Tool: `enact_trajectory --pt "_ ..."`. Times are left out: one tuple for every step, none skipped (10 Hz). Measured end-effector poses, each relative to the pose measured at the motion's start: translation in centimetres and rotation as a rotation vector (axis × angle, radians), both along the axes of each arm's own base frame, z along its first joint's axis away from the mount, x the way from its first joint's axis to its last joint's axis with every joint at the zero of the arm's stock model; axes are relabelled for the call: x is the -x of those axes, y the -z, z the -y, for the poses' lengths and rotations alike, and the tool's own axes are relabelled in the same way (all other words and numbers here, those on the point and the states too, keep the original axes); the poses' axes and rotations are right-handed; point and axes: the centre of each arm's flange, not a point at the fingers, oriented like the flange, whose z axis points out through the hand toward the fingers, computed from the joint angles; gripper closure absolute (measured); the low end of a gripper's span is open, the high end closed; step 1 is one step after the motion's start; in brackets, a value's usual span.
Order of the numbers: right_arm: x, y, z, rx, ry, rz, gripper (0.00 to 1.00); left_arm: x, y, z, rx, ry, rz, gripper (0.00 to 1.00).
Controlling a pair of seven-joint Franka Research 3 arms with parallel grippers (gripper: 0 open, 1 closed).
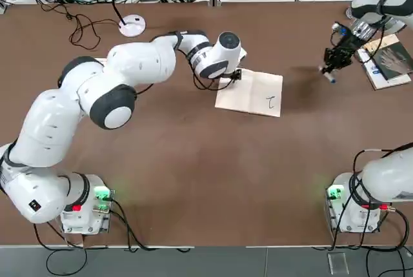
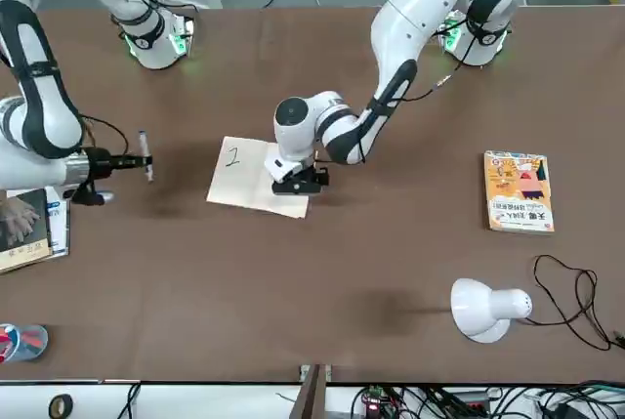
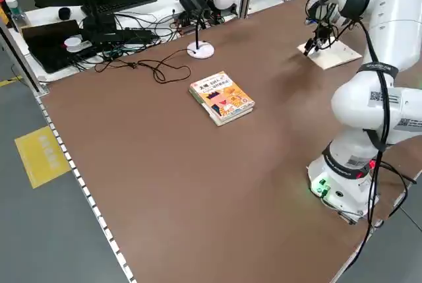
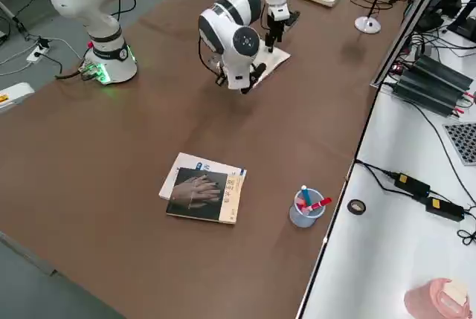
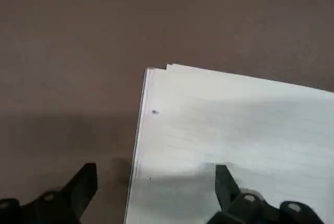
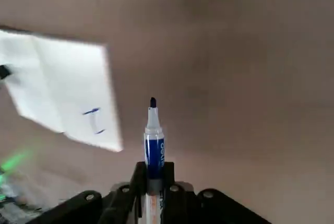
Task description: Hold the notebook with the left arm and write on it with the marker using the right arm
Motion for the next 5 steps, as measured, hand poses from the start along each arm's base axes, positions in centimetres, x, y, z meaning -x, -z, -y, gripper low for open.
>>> enact_trajectory --pt "-0.6 0.2 1.3 0.032 -0.031 0.051 0.84 -0.3 -0.5 0.0 0.005 -0.002 0.005 0.0" --pt "-1.1 0.8 2.6 0.056 -0.043 0.093 0.84 -0.6 -0.9 -0.1 0.011 -0.005 0.011 0.0" --pt "-1.5 1.8 3.9 0.075 -0.048 0.132 0.84 -1.0 -1.4 -0.2 0.016 -0.008 0.017 0.0" --pt "-1.9 2.9 5.0 0.087 -0.051 0.164 0.84 -1.4 -1.9 -0.4 0.02 -0.01 0.022 0.0" --pt "-2.1 4.1 5.9 0.094 -0.057 0.185 0.84 -1.7 -2.5 -0.5 0.025 -0.011 0.027 0.0"
